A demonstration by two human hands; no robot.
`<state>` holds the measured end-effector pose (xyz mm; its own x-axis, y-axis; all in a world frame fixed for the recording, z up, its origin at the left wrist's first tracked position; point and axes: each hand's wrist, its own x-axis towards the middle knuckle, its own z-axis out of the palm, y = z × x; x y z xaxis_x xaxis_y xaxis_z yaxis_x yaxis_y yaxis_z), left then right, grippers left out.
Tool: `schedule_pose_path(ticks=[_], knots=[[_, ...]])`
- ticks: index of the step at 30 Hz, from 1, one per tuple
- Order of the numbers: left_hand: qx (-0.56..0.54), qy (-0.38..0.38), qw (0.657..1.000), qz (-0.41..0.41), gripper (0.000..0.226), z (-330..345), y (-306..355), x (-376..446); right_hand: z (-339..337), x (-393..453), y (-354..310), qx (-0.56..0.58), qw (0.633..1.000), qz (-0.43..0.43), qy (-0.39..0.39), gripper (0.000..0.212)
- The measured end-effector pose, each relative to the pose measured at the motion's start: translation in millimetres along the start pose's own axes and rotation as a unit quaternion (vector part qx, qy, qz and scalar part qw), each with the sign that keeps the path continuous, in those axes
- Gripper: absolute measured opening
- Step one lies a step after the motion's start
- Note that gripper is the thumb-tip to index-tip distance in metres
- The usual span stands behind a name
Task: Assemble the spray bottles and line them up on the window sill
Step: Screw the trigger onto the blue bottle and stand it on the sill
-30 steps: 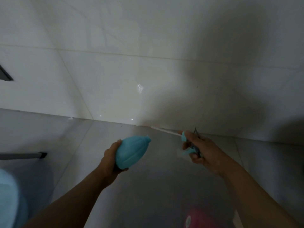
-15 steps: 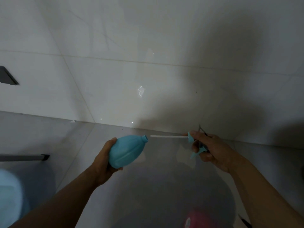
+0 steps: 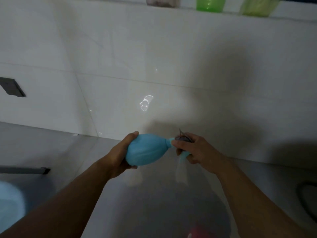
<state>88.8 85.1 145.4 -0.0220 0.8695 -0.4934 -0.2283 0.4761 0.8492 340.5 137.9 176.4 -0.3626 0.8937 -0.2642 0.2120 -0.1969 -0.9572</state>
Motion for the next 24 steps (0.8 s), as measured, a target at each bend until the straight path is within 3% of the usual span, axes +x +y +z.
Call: schedule_pose_path(ticks=[11, 15, 18, 21, 24], knots=[[-0.003, -0.022, 1.000, -0.015, 0.056, 11, 41, -31, -4, -30, -39, -0.088, 0.992, -0.093, 0.005, 0.022], [-0.020, -0.030, 0.997, 0.066, 0.052, 21, 37, -39, 2, -37, -36, -0.046, 0.993, -0.083, 0.075, 0.014], [-0.013, -0.068, 0.990, 0.123, 0.050, 23, 36, -43, 3, -39, -33, -0.057, 0.992, -0.067, 0.089, 0.028], [-0.035, -0.103, 0.986, 0.129, 0.056, 19, 35, -43, 4, -42, -34, -0.059, 0.992, -0.060, 0.099, 0.034], [0.028, -0.105, 0.979, 0.172, 0.071, 14, 35, -43, 3, -42, -39, -0.062, 0.991, -0.011, 0.116, 0.045]])
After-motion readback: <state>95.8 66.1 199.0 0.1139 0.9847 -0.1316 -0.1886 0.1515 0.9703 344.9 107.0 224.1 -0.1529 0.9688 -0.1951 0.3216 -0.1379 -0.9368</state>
